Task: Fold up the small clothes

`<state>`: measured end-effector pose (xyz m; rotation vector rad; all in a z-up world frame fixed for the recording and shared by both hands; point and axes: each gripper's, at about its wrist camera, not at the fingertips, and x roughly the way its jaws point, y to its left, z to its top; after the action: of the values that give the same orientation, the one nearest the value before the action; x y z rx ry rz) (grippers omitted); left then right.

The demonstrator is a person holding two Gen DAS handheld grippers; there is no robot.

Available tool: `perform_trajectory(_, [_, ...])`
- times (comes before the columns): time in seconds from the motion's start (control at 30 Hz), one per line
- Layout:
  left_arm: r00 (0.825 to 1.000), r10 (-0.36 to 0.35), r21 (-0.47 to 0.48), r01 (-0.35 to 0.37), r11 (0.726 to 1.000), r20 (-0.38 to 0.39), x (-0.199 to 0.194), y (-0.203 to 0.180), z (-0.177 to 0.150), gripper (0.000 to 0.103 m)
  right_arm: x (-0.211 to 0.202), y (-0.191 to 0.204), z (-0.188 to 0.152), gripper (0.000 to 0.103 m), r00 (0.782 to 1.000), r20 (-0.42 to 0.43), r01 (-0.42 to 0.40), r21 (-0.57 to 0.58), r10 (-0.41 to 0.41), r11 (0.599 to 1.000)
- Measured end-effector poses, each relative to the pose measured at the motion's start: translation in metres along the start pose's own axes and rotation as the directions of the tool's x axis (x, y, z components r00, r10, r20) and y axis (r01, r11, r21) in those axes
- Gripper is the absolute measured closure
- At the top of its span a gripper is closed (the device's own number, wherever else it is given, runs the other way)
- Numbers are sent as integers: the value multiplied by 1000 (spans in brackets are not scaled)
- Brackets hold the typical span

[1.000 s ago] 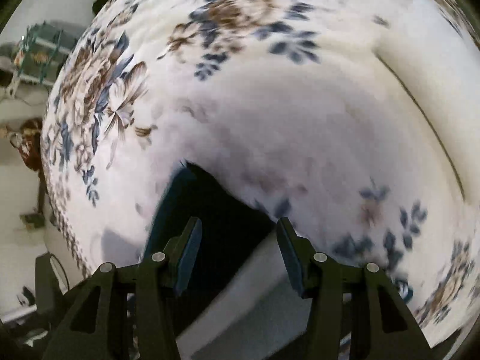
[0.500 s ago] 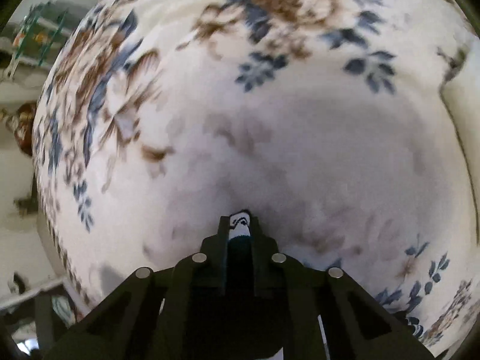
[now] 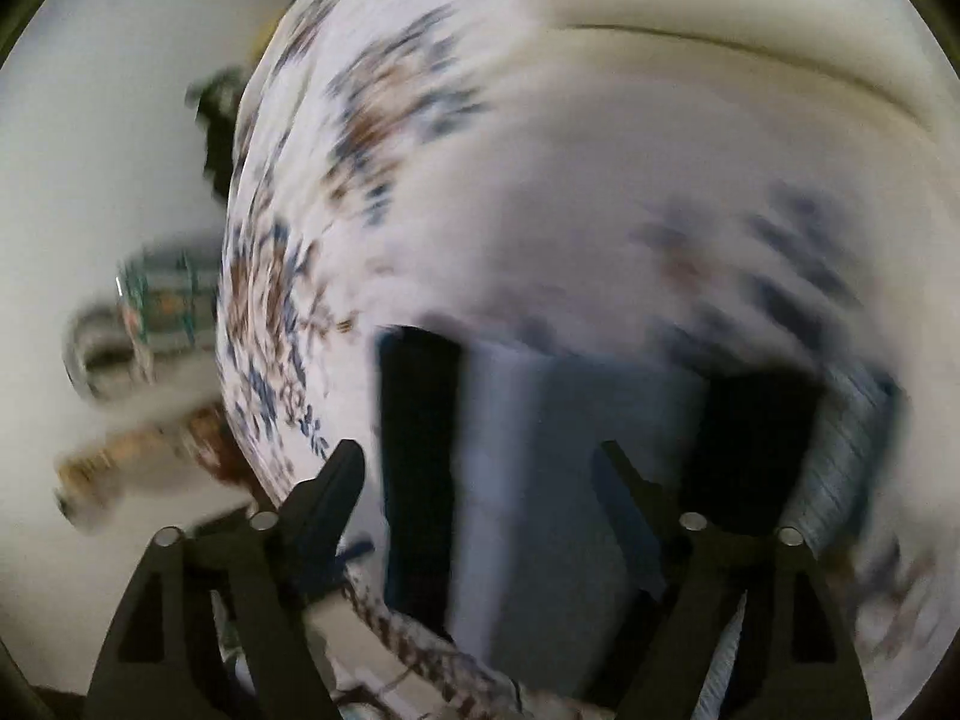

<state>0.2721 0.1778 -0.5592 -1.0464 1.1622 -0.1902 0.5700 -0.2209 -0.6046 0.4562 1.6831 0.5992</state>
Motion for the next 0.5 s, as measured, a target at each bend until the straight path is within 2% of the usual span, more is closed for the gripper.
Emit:
perform_trajectory(0.07, [999, -14, 23, 14, 1000, -31, 17, -2, 11, 29, -13, -57, -26, 21, 1000, 17, -13, 105, 11, 994])
perform_trajectory(0.17, [997, -18, 64, 23, 998, -78, 44, -7, 24, 29, -10, -129, -54, 21, 1000, 20, -14, 219, 10, 976])
perform_trajectory(0.23, [994, -14, 92, 24, 995, -109, 56, -10, 28, 29, 4, -161, -66, 21, 998, 10, -68, 271, 68, 960])
perform_trajectory(0.3, [991, -35, 101, 48, 994, -130, 62, -13, 31, 29, 23, -182, -75, 21, 976, 32, -216, 320, 218, 922])
perform_trajectory(0.33, [989, -41, 101, 55, 993, -140, 64, -13, 33, 29, 35, -188, -78, 21, 957, 44, -286, 325, 287, 901])
perform_trajectory(0.5, [980, -102, 66, 115, 991, -170, 72, -10, 41, 29, 73, -174, -71, 20, 890, 28, -445, 278, 456, 851])
